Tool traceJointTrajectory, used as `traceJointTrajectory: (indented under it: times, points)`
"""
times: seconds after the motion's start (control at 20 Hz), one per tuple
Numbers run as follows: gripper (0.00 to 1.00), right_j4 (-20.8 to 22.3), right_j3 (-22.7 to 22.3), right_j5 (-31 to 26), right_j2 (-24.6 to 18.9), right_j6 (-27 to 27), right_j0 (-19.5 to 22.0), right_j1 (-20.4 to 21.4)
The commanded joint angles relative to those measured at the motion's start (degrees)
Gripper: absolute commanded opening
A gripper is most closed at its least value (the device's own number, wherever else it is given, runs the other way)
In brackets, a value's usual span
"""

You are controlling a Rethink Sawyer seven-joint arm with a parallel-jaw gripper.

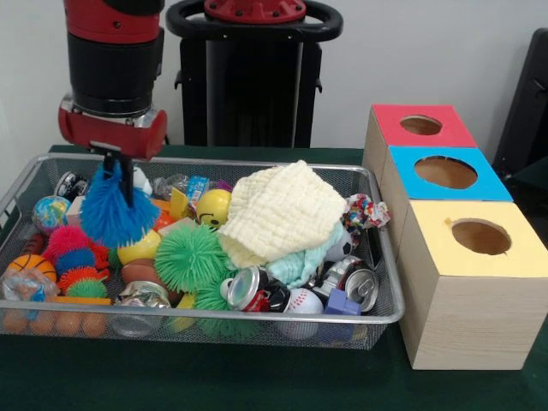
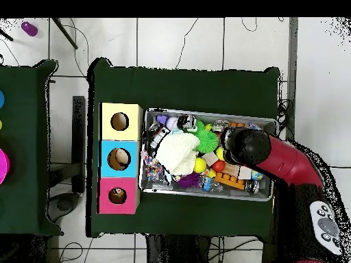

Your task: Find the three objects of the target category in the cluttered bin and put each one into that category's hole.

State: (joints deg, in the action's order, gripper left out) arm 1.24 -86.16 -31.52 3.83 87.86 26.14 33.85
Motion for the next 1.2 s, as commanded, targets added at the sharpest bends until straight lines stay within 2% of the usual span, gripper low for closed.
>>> traceJointTrajectory:
  times: [0.05,0.4,0.65,1.0,1.2]
  points:
    - [0.0,3.67,5.89,-3.02,-7.03,-3.26,1.33,-4.01]
    - [0.0,3.53,2.65,-4.38,-3.38,3.54,-4.08,-0.17]
    - [0.0,4.01,0.98,-3.17,-2.87,4.51,-5.36,0.69]
    - [0.0,4.15,1.71,-1.99,-2.0,6.49,-7.35,-0.61]
    - [0.0,3.74,1.64,0.03,-2.83,6.65,-6.88,-2.26]
